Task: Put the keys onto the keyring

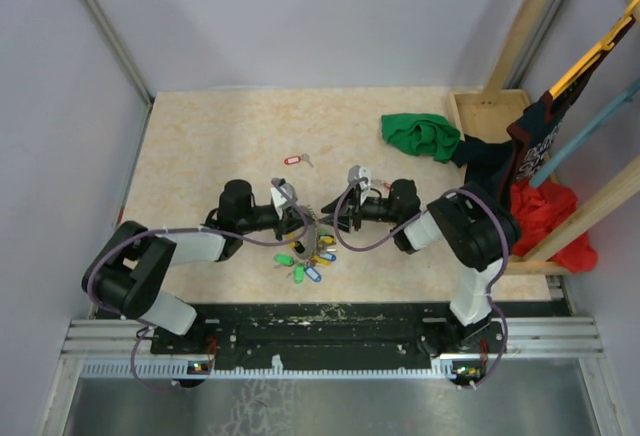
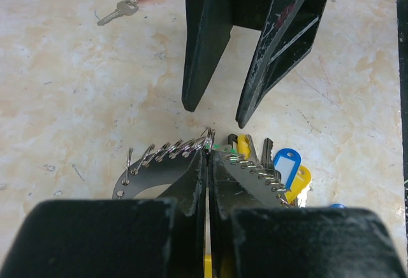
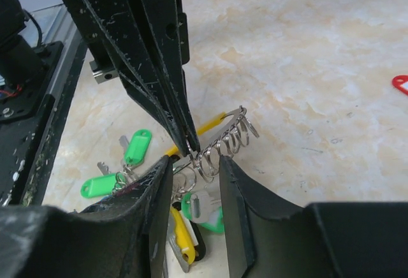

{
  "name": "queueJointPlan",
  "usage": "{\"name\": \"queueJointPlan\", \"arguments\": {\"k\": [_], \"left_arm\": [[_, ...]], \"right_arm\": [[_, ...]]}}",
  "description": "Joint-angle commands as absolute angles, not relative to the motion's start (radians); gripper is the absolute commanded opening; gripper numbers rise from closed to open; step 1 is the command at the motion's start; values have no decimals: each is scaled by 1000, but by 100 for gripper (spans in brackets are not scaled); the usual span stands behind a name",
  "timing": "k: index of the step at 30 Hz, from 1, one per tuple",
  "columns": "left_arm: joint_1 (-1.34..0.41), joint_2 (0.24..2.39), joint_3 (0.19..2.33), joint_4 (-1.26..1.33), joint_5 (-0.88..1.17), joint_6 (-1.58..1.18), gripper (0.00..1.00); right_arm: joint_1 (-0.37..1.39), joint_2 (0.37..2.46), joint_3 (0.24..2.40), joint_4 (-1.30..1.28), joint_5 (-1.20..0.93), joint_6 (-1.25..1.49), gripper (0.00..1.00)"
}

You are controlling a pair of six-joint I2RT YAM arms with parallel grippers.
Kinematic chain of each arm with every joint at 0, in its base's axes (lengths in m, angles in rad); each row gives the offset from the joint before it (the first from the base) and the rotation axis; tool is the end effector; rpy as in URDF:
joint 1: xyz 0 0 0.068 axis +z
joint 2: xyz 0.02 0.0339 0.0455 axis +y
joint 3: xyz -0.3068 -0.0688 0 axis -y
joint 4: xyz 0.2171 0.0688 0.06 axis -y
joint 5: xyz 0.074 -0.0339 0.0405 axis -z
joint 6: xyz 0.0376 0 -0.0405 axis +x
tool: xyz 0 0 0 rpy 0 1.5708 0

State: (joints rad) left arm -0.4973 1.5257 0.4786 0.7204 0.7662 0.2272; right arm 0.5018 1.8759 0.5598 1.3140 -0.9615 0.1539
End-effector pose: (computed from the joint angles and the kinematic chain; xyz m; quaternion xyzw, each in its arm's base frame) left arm 0.2182 -0.1481 0.2295 0.4708 0.6277 -0.3738 0.4946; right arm 0.2661 0.1812 0.2110 -0.4303 0.5616 0.5116 0.4875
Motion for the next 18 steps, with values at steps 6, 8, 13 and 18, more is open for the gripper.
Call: {"name": "queueJointPlan", "arguments": {"k": [6,8,13,18], "left_arm": [[-518,1460,466,703,747,307,0],[-526,1462,475,680,735,316,0],[-543,1465,489,662,694,330,0],[-560,1451,469,699,683,324,0]], "right_arm": [[506,1571,546,854,-706,75,40],[506,1511,569,720,-650,68,40],[508,1433,573,568,-560,16,40],[530,1439,569,526,-523,-61,40]]}}
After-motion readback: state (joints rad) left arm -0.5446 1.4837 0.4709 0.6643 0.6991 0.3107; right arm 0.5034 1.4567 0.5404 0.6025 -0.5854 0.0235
